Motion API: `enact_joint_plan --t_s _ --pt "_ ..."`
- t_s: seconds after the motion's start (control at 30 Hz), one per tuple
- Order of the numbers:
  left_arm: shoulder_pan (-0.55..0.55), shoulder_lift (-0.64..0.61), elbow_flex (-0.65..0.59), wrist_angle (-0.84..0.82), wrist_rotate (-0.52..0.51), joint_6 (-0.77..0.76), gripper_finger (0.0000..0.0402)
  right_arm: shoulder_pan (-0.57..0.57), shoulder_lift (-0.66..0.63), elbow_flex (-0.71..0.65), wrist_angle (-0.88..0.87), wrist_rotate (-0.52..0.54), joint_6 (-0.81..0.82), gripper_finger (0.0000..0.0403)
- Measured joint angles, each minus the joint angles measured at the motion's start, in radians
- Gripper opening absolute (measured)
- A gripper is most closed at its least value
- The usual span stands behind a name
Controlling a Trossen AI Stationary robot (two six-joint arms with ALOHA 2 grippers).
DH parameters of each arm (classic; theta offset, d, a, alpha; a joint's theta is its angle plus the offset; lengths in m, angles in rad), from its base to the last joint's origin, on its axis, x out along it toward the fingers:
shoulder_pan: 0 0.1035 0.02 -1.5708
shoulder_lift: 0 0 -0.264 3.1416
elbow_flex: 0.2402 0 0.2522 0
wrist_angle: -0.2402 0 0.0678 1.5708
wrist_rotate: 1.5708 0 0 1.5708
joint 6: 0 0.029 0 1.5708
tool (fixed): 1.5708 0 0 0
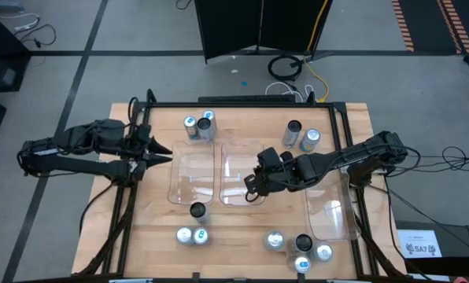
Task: Sort soda cans
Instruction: Put the top right white-blue soda can into the middle transparent bin
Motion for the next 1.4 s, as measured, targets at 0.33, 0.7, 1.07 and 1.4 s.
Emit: enact_joint_plan --t_s 0.33,0.7,1.07,1.4 --pt "-0.040 0.001 0.000 0.016 -0.001 -0.002 0.0128 -0.091 0.000 0.000 -0.030 -0.107 -0.051 0.0211" --pt "-0.042 0.001 0.000 0.016 -0.001 -0.002 0.0128 -0.166 0.000 0.000 -0.095 -0.107 -0.079 0.0395" --pt "-0.042 0.001 0.000 0.011 -0.001 -0.001 0.0128 -0.198 0.000 0.000 -0.096 -0.098 -0.087 0.0381" --pt "-0.042 0.001 0.000 0.012 -0.001 -0.001 0.0128 -0.433 -0.063 0.000 -0.310 -0.095 -0.145 0.0380"
